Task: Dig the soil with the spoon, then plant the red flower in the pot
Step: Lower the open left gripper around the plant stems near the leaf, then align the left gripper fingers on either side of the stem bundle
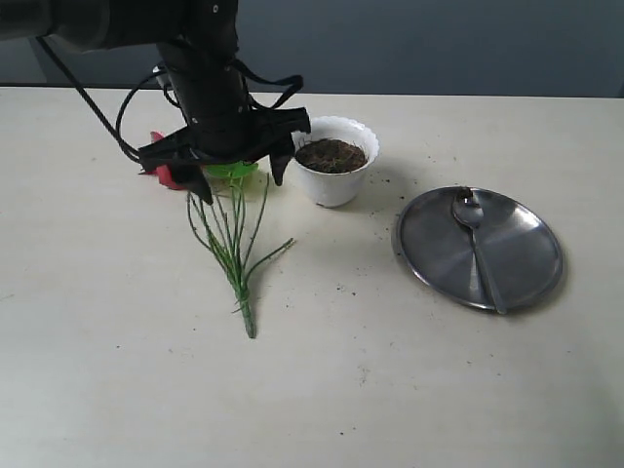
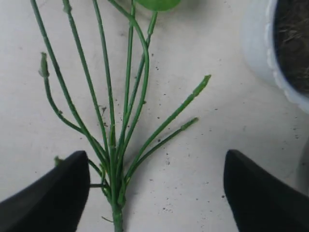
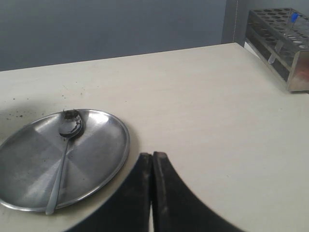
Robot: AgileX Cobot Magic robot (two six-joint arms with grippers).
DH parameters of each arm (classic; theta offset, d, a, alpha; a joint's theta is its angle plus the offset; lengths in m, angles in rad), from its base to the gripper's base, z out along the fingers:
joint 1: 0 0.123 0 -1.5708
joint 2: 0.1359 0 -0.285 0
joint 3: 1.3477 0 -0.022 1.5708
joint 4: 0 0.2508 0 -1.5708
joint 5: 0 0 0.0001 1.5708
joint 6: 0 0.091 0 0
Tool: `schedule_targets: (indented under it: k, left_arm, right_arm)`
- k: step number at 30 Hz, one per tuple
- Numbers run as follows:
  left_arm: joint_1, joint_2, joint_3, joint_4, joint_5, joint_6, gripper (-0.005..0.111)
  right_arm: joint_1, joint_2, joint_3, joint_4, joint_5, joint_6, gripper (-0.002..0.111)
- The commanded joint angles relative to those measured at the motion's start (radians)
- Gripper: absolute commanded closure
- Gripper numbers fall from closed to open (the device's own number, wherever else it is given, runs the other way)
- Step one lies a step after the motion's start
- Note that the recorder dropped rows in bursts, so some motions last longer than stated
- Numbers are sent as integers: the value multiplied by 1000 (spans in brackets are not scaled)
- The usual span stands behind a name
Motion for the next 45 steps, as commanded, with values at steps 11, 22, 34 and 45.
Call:
schedule_targets:
  k: [11, 22, 34, 45]
  left_arm:
    - [-3, -85, -40, 59, 91, -5, 26]
    - [-3, -49, -38, 76, 121, -5, 1]
    - [-3, 29, -38, 74, 114, 2, 2]
    - [-3, 29, -38, 44, 44, 2, 2]
  right_arm:
    - [-4, -4, 5, 0, -14, -5, 109]
    - [-4, -4, 5, 0, -14, -5, 109]
    - [-4, -4, 5, 0, -14, -5, 109]
    - [-4, -4, 5, 7, -14, -5, 109]
